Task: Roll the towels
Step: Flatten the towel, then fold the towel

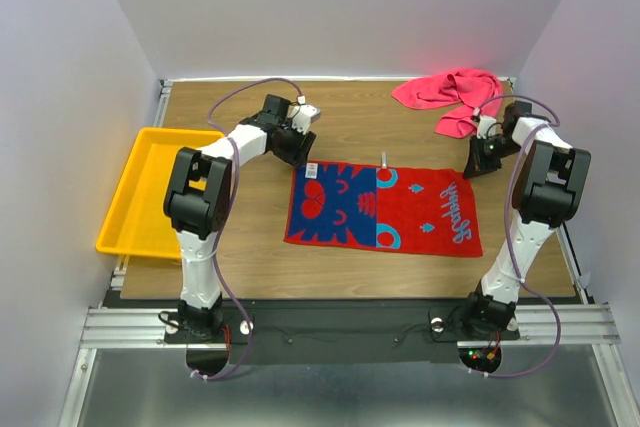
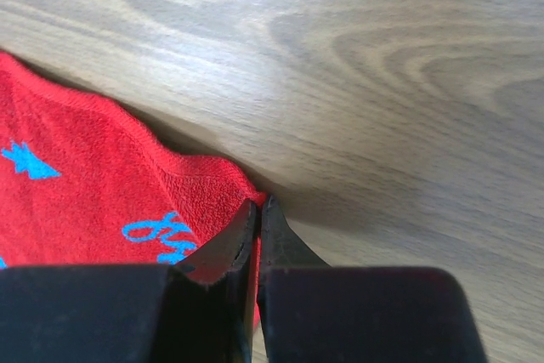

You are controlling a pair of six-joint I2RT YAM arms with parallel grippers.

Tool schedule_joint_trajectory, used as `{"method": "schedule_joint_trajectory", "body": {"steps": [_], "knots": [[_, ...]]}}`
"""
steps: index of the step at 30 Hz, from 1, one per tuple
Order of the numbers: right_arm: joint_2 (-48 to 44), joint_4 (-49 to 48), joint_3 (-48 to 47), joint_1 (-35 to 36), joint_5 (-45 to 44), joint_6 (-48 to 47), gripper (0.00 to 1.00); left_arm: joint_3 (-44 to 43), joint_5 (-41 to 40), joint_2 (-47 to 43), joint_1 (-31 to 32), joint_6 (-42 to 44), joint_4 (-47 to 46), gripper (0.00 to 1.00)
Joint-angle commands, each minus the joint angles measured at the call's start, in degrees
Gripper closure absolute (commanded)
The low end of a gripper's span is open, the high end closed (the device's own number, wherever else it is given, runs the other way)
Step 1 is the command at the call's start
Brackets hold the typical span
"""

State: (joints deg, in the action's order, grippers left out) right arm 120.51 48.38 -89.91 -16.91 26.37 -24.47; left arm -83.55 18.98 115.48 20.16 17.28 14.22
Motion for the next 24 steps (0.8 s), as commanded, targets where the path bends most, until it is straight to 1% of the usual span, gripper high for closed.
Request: {"method": "schedule_joint_trajectory", "body": {"steps": [1, 8, 12, 14, 19, 20, 22, 23, 24], "knots": [[-1.24, 1.28, 1.75, 0.3, 2.37, -1.28, 0.99, -2.67, -0.96, 0.62, 0.05, -0.23, -0.07, 0.37], [-1.33, 1.72, 1.75, 0.3, 2.81, -1.55, 0.99, -2.94, -1.75, 2.73, 0.14, -0.14, -0.42, 0.4], [-1.42, 1.89, 1.75, 0.3, 3.33, -1.63, 1.0, -2.5, -1.5, 3.17, 0.14, -0.31, -0.33, 0.49], [-1.42, 1.98, 1.84, 0.3, 3.51, -1.63, 0.99, -2.32, -0.53, 3.43, 0.23, -0.32, -0.16, 0.52], [-1.77, 2.16, 2.11, 0.3, 3.95, -1.99, 1.0, -1.44, -1.32, 3.61, 1.1, -0.31, -0.77, 0.58], [-1.77, 2.24, 2.11, 0.3, 4.39, -1.99, 0.99, -1.36, -1.32, 3.78, 1.37, -0.23, -0.86, 0.62], [-1.77, 2.42, 2.19, 0.3, 4.92, -1.9, 0.99, -1.35, -1.32, 3.96, 1.46, -0.66, -1.12, 0.66], [-1.77, 2.42, 2.19, 0.38, 5.18, -1.81, 0.99, -1.44, -1.23, 4.48, 1.46, -0.84, -1.21, 0.69], [-1.94, 2.51, 2.28, 0.3, 5.88, -1.64, 0.99, -1.88, -1.23, 4.75, 1.46, -1.28, -1.21, 0.83]]}}
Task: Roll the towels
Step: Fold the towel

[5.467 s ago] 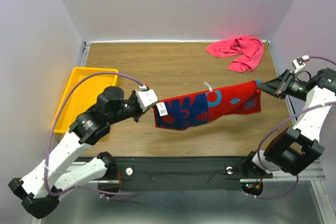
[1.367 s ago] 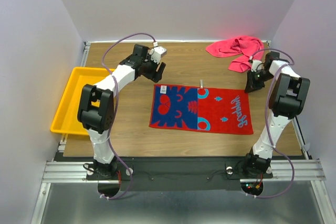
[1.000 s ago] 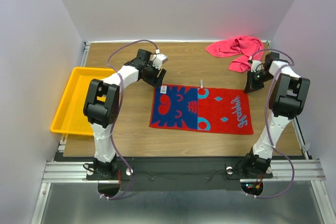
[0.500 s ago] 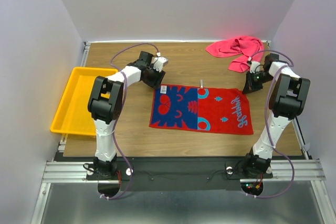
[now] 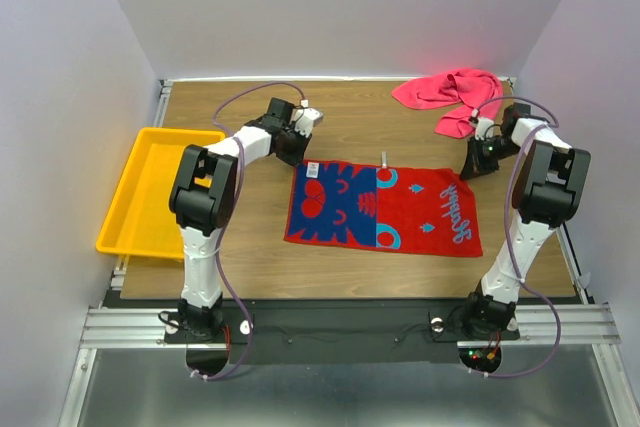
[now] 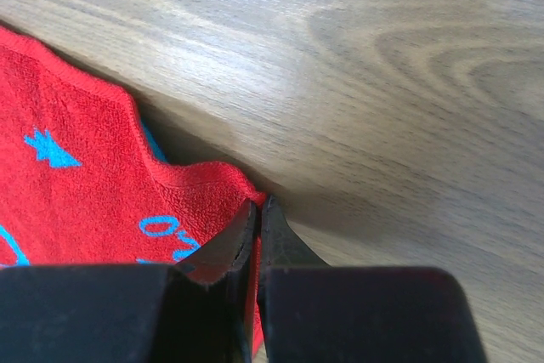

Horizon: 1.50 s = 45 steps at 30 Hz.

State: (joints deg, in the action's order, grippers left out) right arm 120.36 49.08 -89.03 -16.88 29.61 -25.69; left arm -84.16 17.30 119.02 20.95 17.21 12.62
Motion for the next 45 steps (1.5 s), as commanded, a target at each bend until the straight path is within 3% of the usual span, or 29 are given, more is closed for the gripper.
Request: {"method": "schedule_joint_trajectory", "body": {"steps": [1, 3, 9, 18, 23, 45], "knots": [[-1.79, 1.98, 1.58, 0.27, 3.09, -0.32, 0.99, -1.36, 0.11, 1.39, 0.67, -1.56, 0.47, 0.89], [-1.88, 1.98, 2.19, 0.27, 4.49, -0.15, 1.0, -1.53, -0.77, 1.39, 0.58, -1.57, 0.56, 1.0], [-1.97, 1.9, -0.25, 0.27, 6.34, 0.64, 0.99, -1.53, -2.1, -3.0, -1.7, 0.62, 0.91, 1.0], [-3.11, 2.42, -11.68, 0.27, 8.45, 2.23, 1.0, -3.29, -0.43, -9.77, -6.09, 5.64, 2.32, 1.0], [-3.81, 3.91, -12.92, 0.27, 9.41, 0.3, 0.99, -3.03, 3.35, -10.82, -6.62, 6.61, 2.68, 1.0], [-18.75, 6.47, 9.13, 0.27, 7.49, -16.93, 0.99, 24.56, 9.15, -33.67, -7.85, 20.4, -0.06, 1.0]]}}
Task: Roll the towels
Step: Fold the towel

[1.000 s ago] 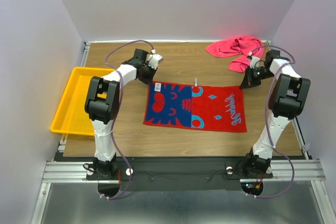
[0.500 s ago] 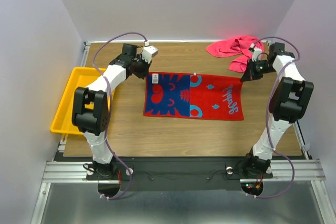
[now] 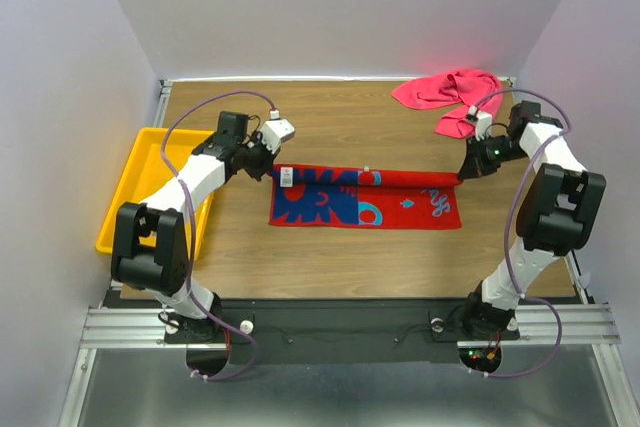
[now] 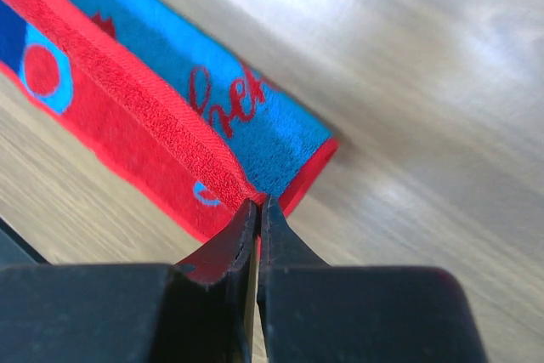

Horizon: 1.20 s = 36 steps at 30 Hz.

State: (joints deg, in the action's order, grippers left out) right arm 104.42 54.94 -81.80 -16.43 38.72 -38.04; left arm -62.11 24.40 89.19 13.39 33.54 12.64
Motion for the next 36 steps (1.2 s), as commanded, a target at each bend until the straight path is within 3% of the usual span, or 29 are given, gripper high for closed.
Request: {"method": "schedule_joint_trajectory", "body": {"steps": [1, 11, 21, 36], "knots": [[-3.6, 0.61, 3.21, -0.19, -2.15, -5.63, 0.99, 4.17, 2.57, -4.45, -0.29, 4.86, 0.36, 1.0], [-6.07, 0.35, 12.53, -0.19, -4.35, -11.0, 0.99, 14.73, 4.6, -10.44, 0.14, 14.36, -0.52, 1.0], [-3.61, -0.88, 13.6, -0.19, -4.71, -10.65, 0.99, 17.55, 1.88, -7.72, 4.36, 13.74, -3.06, 1.0], [-7.65, -0.97, 16.23, -0.19, -5.94, -13.9, 1.0, 18.86, 0.21, -9.82, 4.81, 14.27, -3.5, 1.0]]}}
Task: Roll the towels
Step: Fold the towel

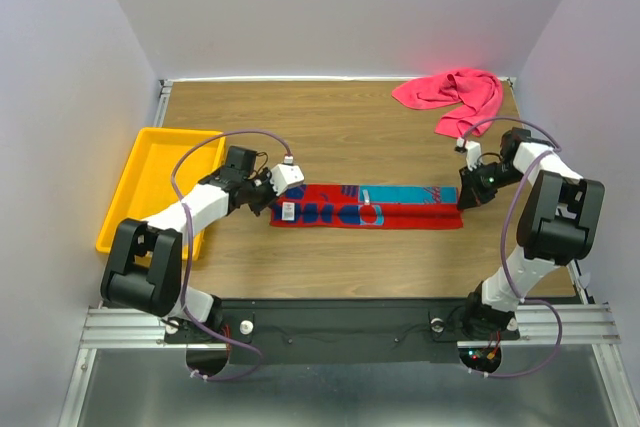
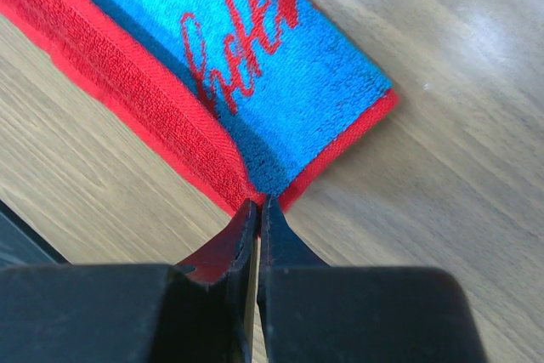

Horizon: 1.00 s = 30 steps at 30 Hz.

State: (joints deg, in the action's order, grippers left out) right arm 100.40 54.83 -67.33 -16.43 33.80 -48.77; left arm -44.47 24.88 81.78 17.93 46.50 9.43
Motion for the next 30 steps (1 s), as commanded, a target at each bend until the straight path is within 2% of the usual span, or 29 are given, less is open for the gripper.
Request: {"method": "schedule_joint_trajectory", "body": {"steps": [1, 4, 6, 8, 9, 11, 12, 13, 19, 23, 26, 27, 30], "knots": [[-3.72, -0.78, 2.2, -0.19, -1.11, -3.52, 1.0, 1.31, -0.45, -2.41, 0.26, 1.22, -0.29, 1.0], [-3.46, -1.04, 2.9, -0.19, -2.07, -4.66, 0.99, 1.58, -0.63, -2.41, 0.43, 1.05, -0.03, 1.0], [-2.76, -1.04, 2.99, -0.19, -2.6, -4.58, 0.94, 1.58, -0.1, -2.06, 0.79, 0.96, 0.41, 0.94], [-2.05, -1.04, 2.56, -0.19, -2.43, -3.53, 0.89, 1.14, 0.69, -1.8, 1.4, 0.96, 1.98, 0.77], [-1.96, -0.87, 2.47, -0.19, -2.51, -3.35, 0.85, 0.96, 1.13, -1.71, 1.66, 0.96, 2.52, 0.64], [-2.22, -0.86, 2.47, -0.19, -2.69, -3.26, 0.76, 0.79, 1.74, -1.97, 2.28, 1.14, 3.84, 0.54], [-2.84, -0.86, 2.38, -0.19, -2.86, -3.17, 0.65, 0.79, 2.36, -2.84, 2.8, 1.66, 4.45, 0.5], [-3.36, -0.78, 2.21, -0.19, -3.04, -2.82, 0.62, 0.79, 2.54, -3.37, 2.98, 2.01, 4.98, 0.46], [-8.02, 2.3, -2.1, -0.19, 1.43, -0.63, 0.59, -0.53, 4.12, -8.73, 3.16, 2.28, 8.41, 0.45], [-7.33, 3.09, -6.58, 0.43, 7.93, 5.34, 0.6, -4.03, 6.14, -8.92, 3.16, -2.09, 6.49, 0.45], [-4.35, 2.39, -9.3, 3.84, 8.12, 9.2, 0.67, -7.9, 5.8, -2.44, 3.16, -6.66, 5.08, 0.5], [-3.81, 1.87, -9.66, 4.55, 7.86, 10.27, 0.69, -8.87, 5.35, -0.85, 3.16, -7.64, 4.64, 0.56], [-1.97, -1.47, -9.75, 6.49, 5.58, 14.05, 0.74, -12.22, 4.21, 4.33, 3.34, -9.75, 4.02, 0.64]]}}
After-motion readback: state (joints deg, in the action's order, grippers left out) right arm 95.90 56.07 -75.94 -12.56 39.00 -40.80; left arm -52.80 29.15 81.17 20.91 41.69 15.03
